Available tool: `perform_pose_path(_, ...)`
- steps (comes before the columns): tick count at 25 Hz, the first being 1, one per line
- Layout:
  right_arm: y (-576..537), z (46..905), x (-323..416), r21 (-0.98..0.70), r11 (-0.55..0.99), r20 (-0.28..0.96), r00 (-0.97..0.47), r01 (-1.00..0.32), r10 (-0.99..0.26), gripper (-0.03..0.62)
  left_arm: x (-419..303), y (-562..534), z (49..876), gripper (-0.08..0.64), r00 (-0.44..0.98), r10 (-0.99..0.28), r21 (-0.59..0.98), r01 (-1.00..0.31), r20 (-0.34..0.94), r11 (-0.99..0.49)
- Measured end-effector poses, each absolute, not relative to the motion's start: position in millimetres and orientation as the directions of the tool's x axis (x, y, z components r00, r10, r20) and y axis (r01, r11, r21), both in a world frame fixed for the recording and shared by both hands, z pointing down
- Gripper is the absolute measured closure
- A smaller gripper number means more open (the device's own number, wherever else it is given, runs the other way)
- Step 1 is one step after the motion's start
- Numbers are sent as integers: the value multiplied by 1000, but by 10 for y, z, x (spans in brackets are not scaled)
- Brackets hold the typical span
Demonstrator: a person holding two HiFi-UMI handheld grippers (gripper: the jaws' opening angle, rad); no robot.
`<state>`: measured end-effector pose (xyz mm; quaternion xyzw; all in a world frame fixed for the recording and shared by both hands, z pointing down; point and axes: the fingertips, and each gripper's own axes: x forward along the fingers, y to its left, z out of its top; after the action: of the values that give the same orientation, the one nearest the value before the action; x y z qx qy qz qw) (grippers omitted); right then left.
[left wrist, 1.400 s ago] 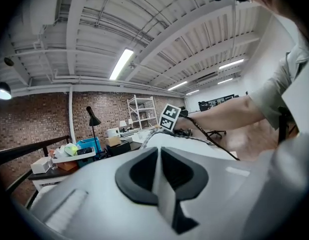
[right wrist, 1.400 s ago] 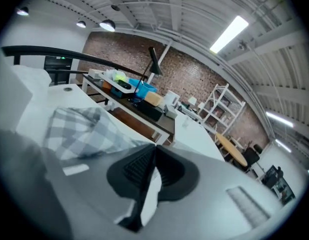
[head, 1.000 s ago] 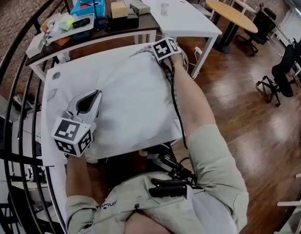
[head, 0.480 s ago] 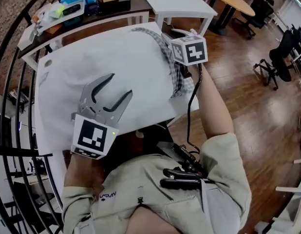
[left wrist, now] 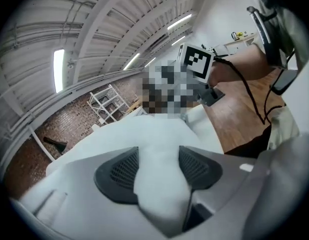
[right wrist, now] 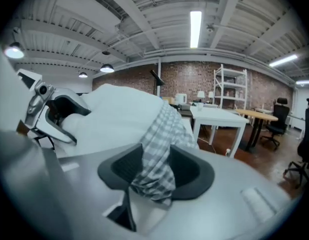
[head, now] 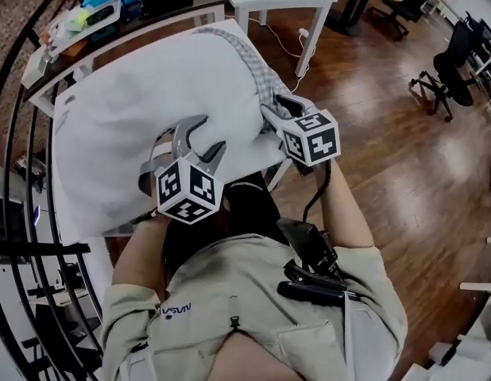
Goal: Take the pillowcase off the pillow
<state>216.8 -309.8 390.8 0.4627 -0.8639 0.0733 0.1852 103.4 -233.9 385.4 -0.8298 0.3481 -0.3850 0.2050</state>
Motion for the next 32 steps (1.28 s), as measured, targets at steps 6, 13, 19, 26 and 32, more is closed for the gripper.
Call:
perform_pose_path(6, -3173, 4043, 2070, 105, 553, 415, -468, -827, -780, 582, 931, -2343, 3469, 521, 546, -740, -517, -534, 393, -669)
perform_pose_path(13, -3414, 3813, 2351, 248, 429, 409, -307, -869, -859, 588, 439, -2497, 2709, 546, 562, -800, -417, -689, 208, -593)
perform_pose_path(19, -3579, 4361, 2505, 195, 466, 578, -283, -863, -765, 588, 226, -2334, 2608, 546, 590, -782, -355, -700, 201, -620)
perform_pose_path(26, -3544, 4389, 2623, 213, 474, 600, -269, -854, -754, 562, 640, -1933, 3118, 383, 703, -625, -351, -521, 340, -778)
perform_pose_path(32, -3652, 3389, 2505, 223, 495, 397, -386, -840, -833, 531, 535, -2127, 2467, 309, 705, -679, -323, -607, 204, -726)
